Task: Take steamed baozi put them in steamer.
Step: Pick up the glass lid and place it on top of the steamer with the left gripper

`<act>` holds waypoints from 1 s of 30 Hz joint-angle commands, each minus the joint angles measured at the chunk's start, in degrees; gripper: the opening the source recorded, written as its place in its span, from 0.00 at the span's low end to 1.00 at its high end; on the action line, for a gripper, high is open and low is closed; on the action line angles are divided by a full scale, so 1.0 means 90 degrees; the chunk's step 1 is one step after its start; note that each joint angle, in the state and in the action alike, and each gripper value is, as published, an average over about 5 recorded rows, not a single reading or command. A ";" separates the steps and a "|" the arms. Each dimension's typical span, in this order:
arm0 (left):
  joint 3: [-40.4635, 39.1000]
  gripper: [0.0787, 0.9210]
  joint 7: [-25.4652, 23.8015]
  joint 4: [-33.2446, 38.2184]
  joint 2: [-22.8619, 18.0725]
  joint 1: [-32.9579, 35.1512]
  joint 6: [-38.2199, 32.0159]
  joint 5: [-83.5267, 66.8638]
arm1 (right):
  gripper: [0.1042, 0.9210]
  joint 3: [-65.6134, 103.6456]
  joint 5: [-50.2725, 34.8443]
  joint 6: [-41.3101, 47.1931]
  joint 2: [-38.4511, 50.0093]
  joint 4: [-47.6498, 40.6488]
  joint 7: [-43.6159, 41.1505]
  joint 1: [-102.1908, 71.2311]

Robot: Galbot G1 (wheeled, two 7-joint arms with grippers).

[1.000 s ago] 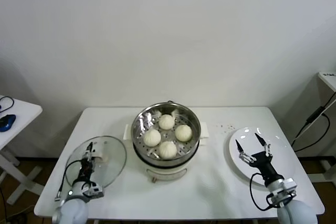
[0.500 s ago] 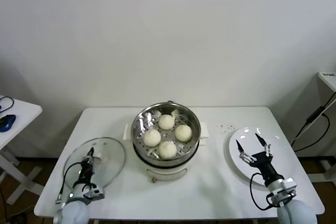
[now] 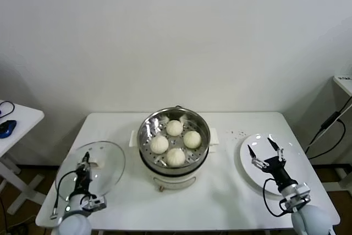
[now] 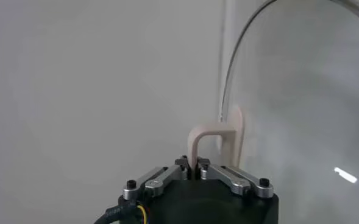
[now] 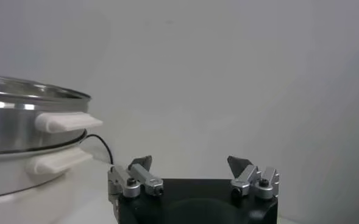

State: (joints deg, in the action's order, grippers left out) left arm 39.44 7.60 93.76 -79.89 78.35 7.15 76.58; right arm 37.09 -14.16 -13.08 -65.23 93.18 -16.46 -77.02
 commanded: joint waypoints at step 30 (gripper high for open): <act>-0.3340 0.09 -0.1234 0.2927 0.0631 -0.0384 0.3509 0.0227 | 0.88 0.0002 0.0464 -0.0025 -0.0022 -0.0668 0.0179 0.0456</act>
State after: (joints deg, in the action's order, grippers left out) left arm 21.71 0.96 119.45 -75.56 82.40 33.93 76.58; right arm 35.68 -11.34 -13.27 -63.75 88.06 -14.98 -73.09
